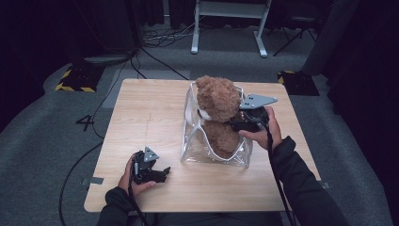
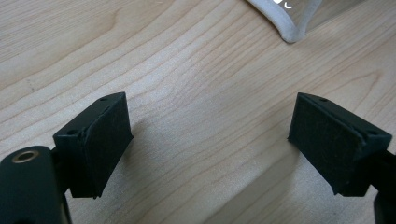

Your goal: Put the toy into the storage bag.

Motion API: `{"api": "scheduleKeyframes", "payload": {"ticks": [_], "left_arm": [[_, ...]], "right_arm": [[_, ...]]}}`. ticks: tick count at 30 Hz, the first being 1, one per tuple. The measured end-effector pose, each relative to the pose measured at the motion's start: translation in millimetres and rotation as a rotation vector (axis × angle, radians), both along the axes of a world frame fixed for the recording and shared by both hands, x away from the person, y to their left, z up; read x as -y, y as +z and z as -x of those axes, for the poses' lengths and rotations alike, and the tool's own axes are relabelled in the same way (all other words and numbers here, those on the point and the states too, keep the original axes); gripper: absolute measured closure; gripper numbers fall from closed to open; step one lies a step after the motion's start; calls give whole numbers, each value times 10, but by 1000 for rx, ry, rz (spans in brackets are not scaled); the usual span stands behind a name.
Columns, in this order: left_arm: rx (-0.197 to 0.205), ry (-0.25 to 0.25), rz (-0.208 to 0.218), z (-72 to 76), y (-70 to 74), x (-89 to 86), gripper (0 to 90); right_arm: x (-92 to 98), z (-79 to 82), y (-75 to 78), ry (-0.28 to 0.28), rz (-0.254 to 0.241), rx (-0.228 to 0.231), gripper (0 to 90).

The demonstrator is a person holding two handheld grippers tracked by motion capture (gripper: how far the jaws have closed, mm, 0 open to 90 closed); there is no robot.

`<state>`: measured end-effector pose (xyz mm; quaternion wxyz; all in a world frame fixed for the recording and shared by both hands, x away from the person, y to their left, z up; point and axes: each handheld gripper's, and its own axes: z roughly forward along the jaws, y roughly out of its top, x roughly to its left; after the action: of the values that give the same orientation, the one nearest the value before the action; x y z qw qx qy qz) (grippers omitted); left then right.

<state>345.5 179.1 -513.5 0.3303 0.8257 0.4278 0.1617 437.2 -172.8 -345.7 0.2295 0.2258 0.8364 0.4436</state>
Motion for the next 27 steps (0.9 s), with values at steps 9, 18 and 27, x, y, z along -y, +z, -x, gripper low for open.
{"api": "scheduleKeyframes", "payload": {"ticks": [9,18,27], "left_arm": [[0,0,0,0,0,0,131],[-1,1,2,1,-1,1,131],[1,1,1,-1,-1,2,131]], "right_arm": [[12,5,0,-8,8,-14,434],[18,21,11,-19,46,-34,426],[28,30,-2,-25,72,-41,432]]}}
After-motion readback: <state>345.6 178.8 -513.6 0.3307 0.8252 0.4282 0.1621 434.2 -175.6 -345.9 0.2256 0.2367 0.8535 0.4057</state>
